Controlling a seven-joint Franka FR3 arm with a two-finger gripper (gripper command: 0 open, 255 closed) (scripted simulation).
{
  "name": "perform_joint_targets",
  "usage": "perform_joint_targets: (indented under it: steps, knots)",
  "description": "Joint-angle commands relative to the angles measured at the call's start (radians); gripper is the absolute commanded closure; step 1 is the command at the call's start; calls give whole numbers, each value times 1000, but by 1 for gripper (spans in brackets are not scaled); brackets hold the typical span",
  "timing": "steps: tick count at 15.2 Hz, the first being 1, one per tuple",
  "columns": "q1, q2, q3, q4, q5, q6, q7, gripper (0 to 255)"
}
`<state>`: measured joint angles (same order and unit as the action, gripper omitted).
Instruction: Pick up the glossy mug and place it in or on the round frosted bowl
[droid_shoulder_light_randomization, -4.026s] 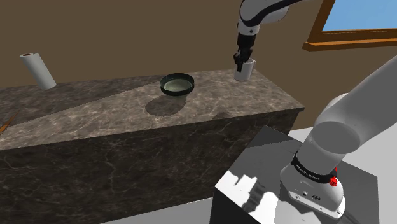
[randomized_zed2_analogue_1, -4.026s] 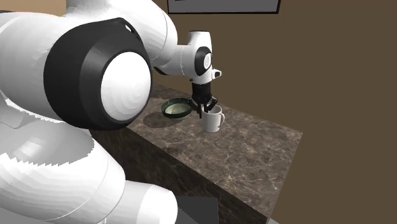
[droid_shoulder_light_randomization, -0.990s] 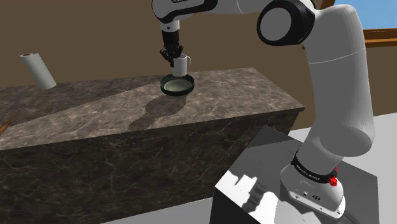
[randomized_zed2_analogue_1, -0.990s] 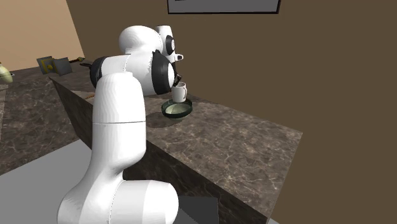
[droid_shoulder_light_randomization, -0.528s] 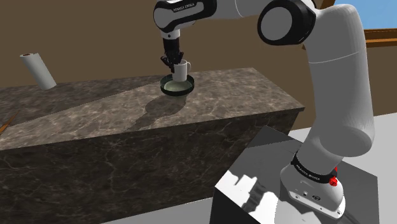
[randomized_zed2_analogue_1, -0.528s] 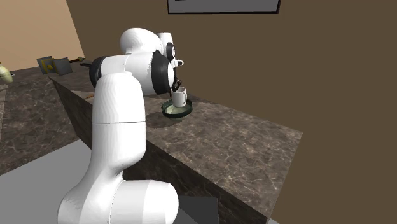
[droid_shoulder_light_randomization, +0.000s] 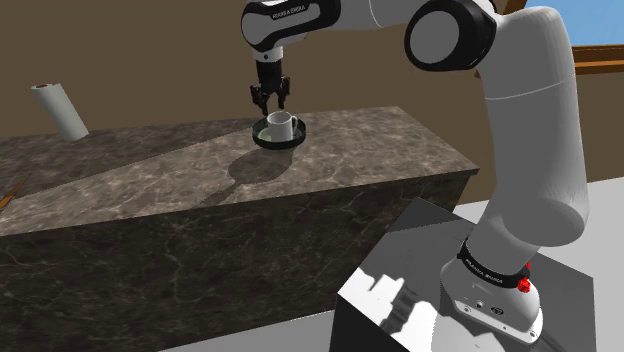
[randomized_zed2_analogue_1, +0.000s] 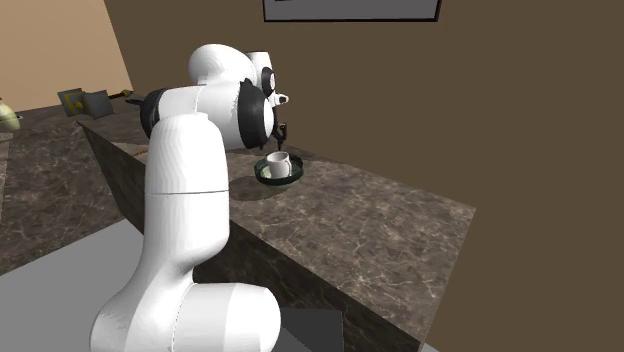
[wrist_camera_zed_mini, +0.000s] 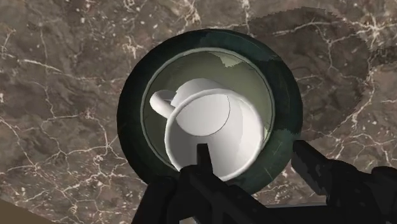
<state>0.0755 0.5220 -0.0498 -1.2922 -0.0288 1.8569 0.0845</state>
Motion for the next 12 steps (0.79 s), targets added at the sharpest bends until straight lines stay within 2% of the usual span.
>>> perform_joint_targets:
  steps: [1,4,8,12]
  knots:
    - [0,0,0,0,0,0,0,0]
    - [0,0,0,0,0,0,0,0]
    - [2,-3,0,123,0,-126,-1,0]
    - [2,-3,0,123,0,-126,-1,0]
